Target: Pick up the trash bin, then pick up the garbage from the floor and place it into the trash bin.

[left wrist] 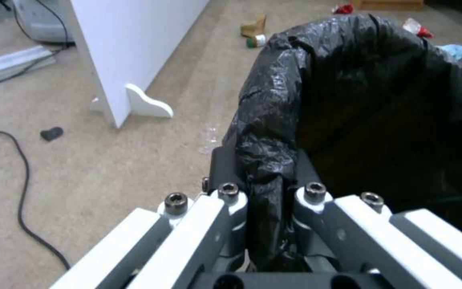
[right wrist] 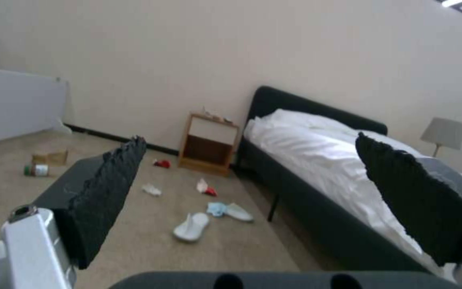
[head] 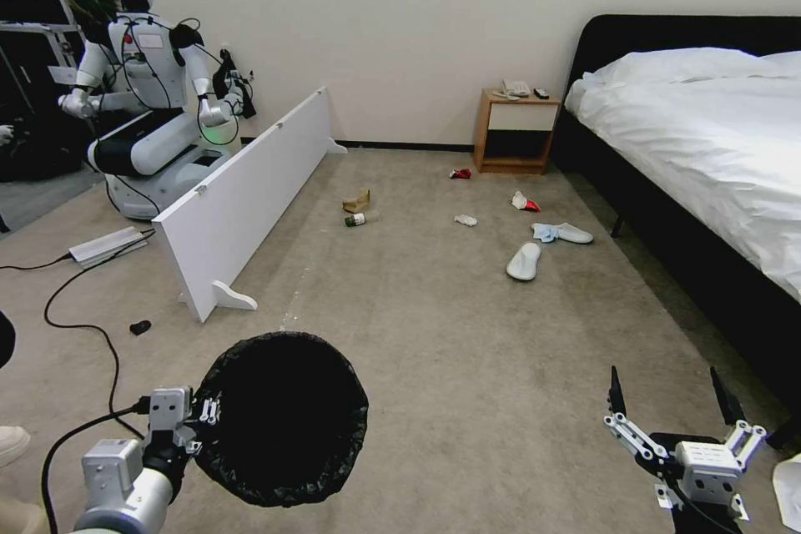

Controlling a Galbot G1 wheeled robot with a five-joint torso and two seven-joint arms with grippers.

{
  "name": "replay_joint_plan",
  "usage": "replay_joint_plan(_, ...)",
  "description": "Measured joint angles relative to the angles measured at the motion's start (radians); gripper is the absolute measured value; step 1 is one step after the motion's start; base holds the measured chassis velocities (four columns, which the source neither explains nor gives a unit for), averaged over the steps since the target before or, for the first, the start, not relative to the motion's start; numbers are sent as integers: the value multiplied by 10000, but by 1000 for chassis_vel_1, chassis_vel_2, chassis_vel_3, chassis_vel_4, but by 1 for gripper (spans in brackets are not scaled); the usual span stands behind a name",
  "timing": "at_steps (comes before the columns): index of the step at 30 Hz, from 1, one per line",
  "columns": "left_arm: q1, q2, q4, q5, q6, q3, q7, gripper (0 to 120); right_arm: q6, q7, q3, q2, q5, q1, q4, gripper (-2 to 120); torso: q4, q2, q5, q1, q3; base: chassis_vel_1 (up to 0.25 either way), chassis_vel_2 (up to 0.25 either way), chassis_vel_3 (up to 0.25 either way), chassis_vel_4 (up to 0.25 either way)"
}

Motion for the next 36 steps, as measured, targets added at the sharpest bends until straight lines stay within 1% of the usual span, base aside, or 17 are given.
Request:
replay_joint_plan(1, 71, 26, -156, -155, 199, -14, -86, 5, -17, 23, 64, -22, 126, -28, -24, 100, -1, 1, 0, 0, 0, 0, 0, 0, 0)
replay_joint_plan(3, 120, 38, -232, -185, 276, -22, -123, 4, -28, 35, 126, -37, 206, -47, -47, 100, 0, 0, 0, 0, 0, 0, 0, 0, 0)
replay_joint_plan(12, 198, 81, -500, -186, 399, -52, -207, 4, 4, -45, 397, -95, 646, -195, -243, 100, -1, 0, 0, 0, 0, 0, 0, 0, 0)
replay_joint_plan(27, 153, 44, -394, -167, 408, -10, -190, 4, 344, -202, 468, -43, 834, -214, -399, 100, 0, 0, -1, 0, 0, 0, 0, 0, 0)
replay_joint_plan(36, 103, 46, -328, -311, 585, -6, -224, 4, 541, -486, 483, -16, 869, -257, -503, 100, 0, 0, -1, 0, 0, 0, 0, 0, 0)
